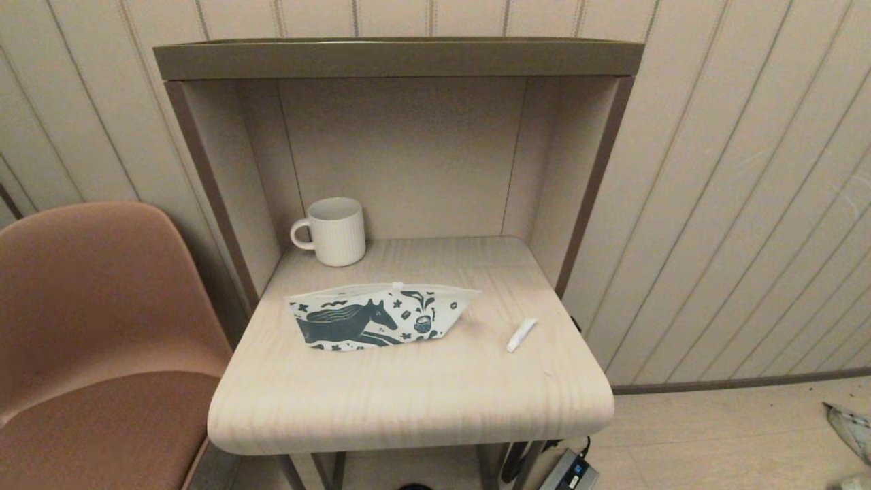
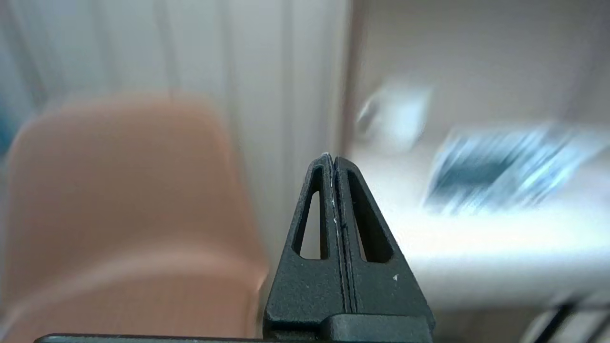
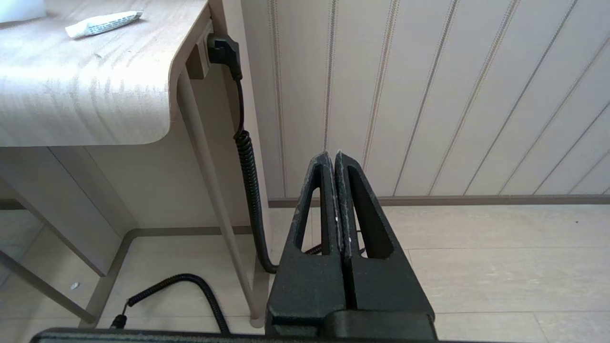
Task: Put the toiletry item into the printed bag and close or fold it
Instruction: Pick up the storage bag
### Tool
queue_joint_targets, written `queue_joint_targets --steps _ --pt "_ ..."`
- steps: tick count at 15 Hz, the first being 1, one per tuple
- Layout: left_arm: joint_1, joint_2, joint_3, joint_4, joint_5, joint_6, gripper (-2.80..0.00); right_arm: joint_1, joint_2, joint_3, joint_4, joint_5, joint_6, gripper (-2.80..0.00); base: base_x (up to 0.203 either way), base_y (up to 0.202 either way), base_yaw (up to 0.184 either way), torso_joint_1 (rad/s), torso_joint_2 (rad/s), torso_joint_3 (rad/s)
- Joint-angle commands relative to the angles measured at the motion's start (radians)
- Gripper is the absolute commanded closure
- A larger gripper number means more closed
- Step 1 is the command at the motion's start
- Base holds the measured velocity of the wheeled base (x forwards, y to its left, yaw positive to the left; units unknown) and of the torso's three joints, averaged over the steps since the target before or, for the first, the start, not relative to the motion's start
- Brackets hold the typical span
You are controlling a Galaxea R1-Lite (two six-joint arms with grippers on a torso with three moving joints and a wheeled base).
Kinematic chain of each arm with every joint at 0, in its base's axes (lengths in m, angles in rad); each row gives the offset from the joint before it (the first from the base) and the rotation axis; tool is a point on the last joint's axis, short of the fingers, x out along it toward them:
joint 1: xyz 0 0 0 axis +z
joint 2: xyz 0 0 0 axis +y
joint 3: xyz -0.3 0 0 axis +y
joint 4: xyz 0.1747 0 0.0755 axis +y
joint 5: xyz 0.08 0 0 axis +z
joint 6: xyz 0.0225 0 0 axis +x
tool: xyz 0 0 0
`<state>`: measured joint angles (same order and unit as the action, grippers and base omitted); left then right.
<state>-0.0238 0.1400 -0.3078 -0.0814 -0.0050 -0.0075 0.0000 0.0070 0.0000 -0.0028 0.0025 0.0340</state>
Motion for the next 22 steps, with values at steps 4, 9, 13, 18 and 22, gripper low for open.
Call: queue_joint_targets --steps 4,9,13,18,22 --pt "-0.317 0.476 -0.36 0.014 -0.043 -0.068 0.0 0.0 -0.001 0.0 0.0 0.001 0.0 0.0 0.0 0.0 0.0 0.0 0.0 0.0" --pt "-0.367 0.772 -0.396 -0.03 -0.28 -0.113 0.0 0.0 -0.001 0.0 0.0 0.001 0.0 0.0 0.0 0.0 0.0 0.0 0.0 0.0" --pt "-0.33 0.964 -0.401 -0.068 -0.356 0.032 0.0 0.0 0.0 0.0 0.0 0.001 0.0 0.0 0.0 0.0 0.0 0.0 0.0 0.0" --pt "0.106 1.128 -0.336 -0.167 -0.694 0.295 -2.8 0.0 -0.001 0.0 0.0 0.001 0.0 0.0 0.0 0.0 0.0 0.0 0.0 0.0" --pt "0.197 1.256 -0.281 -0.289 -0.898 0.507 -2.8 0.0 0.0 0.0 0.0 0.001 0.0 0.0 0.0 0.0 0.0 0.008 0.0 0.001"
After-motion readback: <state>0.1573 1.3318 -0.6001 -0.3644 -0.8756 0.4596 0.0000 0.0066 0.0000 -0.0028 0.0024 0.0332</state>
